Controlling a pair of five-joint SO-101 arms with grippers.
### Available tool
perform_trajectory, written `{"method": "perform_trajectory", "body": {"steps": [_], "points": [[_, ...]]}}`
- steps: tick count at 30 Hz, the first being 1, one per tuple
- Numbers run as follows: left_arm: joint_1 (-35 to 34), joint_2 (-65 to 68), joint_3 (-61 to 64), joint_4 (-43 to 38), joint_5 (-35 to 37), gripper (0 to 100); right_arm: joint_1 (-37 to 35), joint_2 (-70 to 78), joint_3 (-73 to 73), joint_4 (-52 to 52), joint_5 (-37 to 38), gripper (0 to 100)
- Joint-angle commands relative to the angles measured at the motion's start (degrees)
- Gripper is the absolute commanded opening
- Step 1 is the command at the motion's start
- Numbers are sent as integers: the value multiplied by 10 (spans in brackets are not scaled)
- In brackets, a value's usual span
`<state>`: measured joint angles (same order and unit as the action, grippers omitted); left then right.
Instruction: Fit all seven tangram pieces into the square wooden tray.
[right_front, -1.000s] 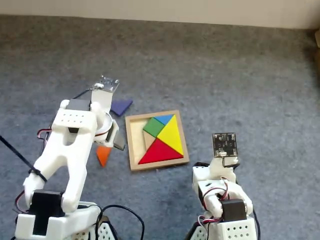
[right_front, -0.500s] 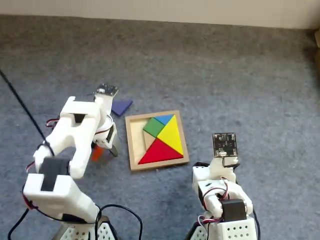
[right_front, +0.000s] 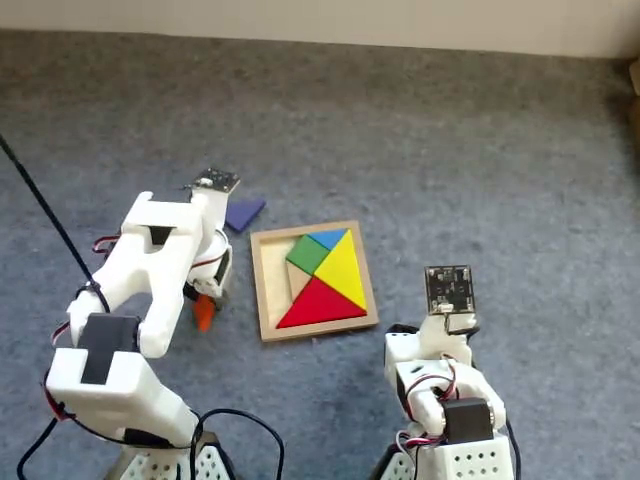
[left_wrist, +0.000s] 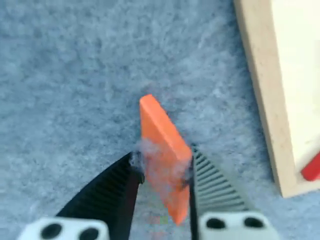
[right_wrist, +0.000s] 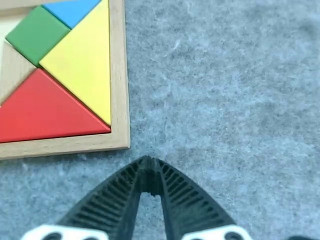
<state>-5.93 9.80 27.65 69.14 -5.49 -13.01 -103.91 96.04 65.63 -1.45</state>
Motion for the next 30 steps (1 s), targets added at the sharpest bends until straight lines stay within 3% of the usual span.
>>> {"method": "perform_trajectory", "body": {"steps": [1, 9, 14, 21, 30], "points": [[-12, -4, -32, 7, 3, 56, 7, -9, 51, 3, -2, 4], [27, -11, -43, 8, 4, 5, 22, -9, 51, 3, -2, 4], [82, -100, -29, 25, 7, 5, 31, -9, 51, 0, -2, 4], [134, -254, -20, 37, 72, 5, 31, -9, 51, 0, -2, 4], [225, -297, -27, 27, 105, 8, 31, -9, 51, 0, -2, 4]]}}
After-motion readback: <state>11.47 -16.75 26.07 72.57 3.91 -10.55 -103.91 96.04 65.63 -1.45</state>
